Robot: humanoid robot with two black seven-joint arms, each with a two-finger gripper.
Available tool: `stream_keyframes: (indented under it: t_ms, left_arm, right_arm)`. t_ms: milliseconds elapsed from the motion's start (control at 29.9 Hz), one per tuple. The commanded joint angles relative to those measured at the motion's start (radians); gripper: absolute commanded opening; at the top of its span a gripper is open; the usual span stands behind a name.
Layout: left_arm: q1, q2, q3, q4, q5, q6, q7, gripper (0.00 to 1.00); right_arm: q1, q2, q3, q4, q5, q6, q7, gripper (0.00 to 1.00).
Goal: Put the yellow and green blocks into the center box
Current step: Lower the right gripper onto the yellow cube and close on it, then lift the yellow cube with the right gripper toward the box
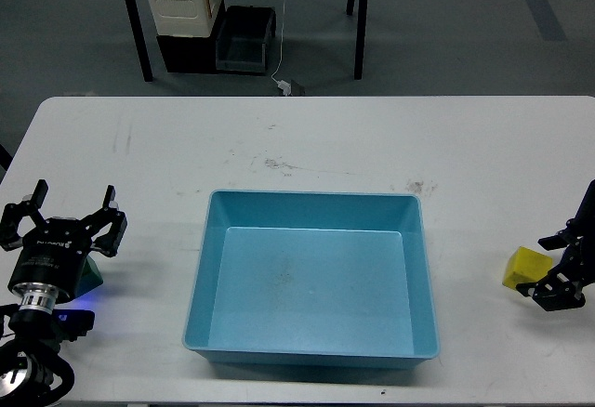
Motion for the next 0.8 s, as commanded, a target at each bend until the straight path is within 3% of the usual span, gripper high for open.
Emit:
stream_keyframes:
  t_ms: [0,100,234,468,636,770]
  left_arm:
    - [-0.002,-0.014,-0.001,0.007,0.000,0.000,0.000,1.00]
    - [-0.002,-0.016,-0.001,0.007,0.000,0.000,0.000,1.00]
    - [-0.002,-0.018,0.000,0.008,0.000,0.000,0.000,1.00]
    - [-0.002,-0.018,-0.001,0.013,0.000,0.000,0.000,1.00]
    - [-0.002,-0.018,-0.001,0.014,0.000,0.000,0.000,1.00]
    - [0.000,-0.018,-0.001,0.014,0.000,0.000,0.000,1.00]
  right_arm:
    - [-0.012,0.000,0.001,-0.001,-0.001,0.000,0.000,0.90]
    - [-0.021,0.002,0.000,-0.001,-0.001,0.000,0.000,0.84]
    - [-0.027,0.020,0.000,-0.008,-0.001,0.000,0.000,0.64]
    - [-0.027,0.042,0.000,-0.033,-0.001,0.000,0.000,0.55]
    - [-0.026,0.045,0.000,-0.036,-0.001,0.000,0.000,0.21]
    - [-0.011,0.042,0.006,-0.037,0.001,0.000,0.000,0.03]
